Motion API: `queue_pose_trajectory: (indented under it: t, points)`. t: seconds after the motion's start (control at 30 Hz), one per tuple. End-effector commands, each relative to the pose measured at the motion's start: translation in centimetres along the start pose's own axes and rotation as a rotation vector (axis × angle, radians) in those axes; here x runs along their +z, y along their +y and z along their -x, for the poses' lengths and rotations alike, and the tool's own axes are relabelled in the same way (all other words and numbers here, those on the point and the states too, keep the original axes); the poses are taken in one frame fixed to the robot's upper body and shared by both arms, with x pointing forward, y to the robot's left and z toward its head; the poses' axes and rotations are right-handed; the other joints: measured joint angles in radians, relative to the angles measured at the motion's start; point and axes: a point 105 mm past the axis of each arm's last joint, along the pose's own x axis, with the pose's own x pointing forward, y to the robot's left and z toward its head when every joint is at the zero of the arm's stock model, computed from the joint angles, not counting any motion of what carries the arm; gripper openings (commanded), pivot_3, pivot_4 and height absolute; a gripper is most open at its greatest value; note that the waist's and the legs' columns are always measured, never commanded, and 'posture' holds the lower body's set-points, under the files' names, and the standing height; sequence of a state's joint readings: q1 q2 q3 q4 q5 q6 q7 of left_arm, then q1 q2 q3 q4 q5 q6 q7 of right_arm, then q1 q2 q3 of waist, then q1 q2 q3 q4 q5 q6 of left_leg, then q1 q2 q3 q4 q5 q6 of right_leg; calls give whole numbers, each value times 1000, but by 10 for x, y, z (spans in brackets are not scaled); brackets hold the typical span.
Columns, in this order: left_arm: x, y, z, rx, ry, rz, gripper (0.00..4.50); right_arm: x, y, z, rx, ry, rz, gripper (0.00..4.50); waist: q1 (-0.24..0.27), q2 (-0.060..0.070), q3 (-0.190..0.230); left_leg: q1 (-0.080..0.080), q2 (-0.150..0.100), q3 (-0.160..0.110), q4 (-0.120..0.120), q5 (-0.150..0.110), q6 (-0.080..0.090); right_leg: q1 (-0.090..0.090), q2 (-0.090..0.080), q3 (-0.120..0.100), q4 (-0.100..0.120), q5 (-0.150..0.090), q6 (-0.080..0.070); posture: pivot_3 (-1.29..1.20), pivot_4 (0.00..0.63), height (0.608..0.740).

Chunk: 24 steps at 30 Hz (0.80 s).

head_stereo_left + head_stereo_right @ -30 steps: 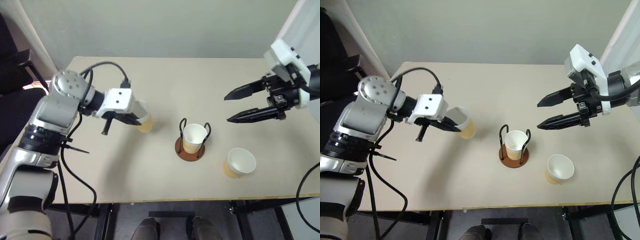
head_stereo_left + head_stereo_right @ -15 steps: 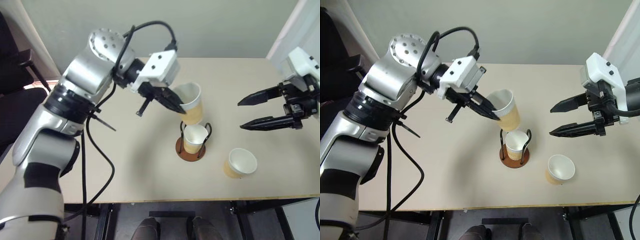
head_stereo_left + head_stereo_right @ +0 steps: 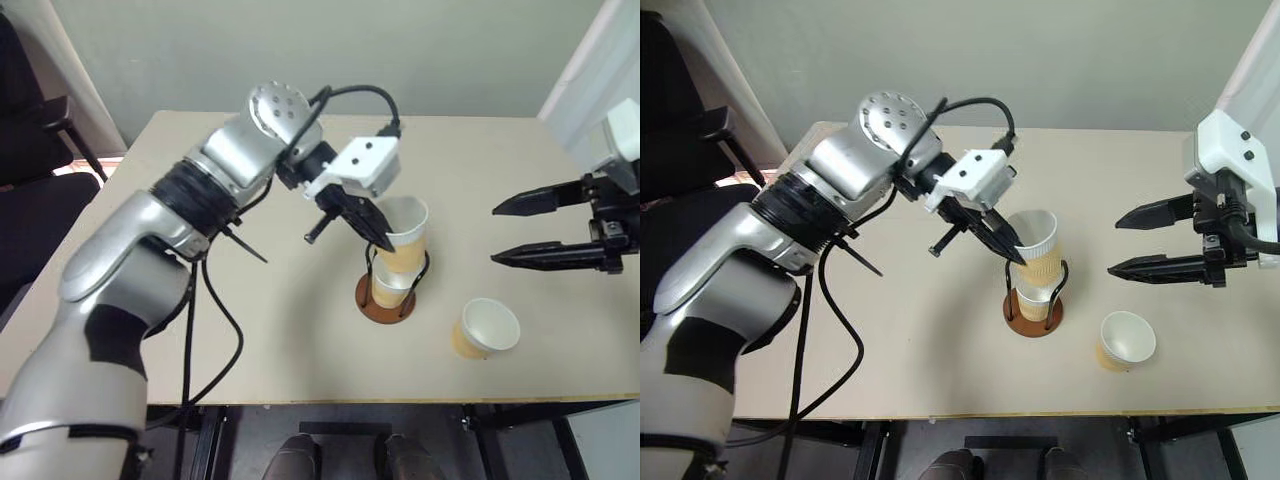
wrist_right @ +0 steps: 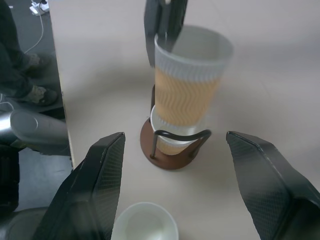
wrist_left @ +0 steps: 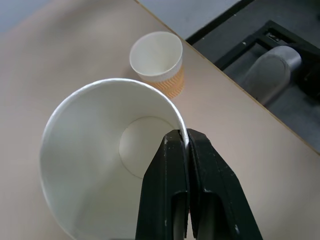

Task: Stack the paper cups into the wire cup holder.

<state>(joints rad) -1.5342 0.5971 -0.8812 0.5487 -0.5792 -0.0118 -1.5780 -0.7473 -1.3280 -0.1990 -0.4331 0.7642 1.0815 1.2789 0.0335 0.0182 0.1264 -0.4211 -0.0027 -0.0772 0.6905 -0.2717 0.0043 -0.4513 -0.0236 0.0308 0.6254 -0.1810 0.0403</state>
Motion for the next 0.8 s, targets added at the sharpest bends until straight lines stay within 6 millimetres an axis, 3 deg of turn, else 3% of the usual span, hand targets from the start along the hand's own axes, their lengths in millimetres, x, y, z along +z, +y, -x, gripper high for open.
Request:
queue_pose_trajectory:
  t: [0.03, 0.23, 0.53, 0.63, 0.8]
  points:
    - [3, 0, 1, -30, 16, -45, 34, 11, 3, 11, -51, -19, 40, 3352, 0, 0, 0, 0, 0, 0, 2, -1, 0, 0, 0, 0, 0, 0, 1, 0, 150, 740]
    - [-7, 2, -10, -61, 90, -122, 34, 8, 6, 16, -70, 26, 34, 3352, 2, 0, 0, 0, -1, 1, 9, -5, 3, 3, 0, 1, 1, -1, 4, 0, 150, 740]
    - [6, 5, -16, -55, 52, -190, 34, -1, 16, 18, -59, 93, 17, 3352, 6, 0, 0, 0, -1, 2, 9, -7, 5, 4, 0, 2, -1, -3, 7, 0, 150, 740]
    - [10, 6, -10, -29, 27, -188, 670, -7, 21, 16, -42, 128, 10, 3352, 7, 0, 0, 0, -1, 2, 9, -7, 5, 4, 0, 2, -1, -3, 8, 0, 150, 740]
    - [-2, 1, -9, -36, 59, -162, 2366, -10, 25, 13, -30, 131, 6, 3352, 6, 0, 0, 0, -1, 3, 10, -8, 5, 4, 0, 3, 0, -3, 8, 0, 150, 740]
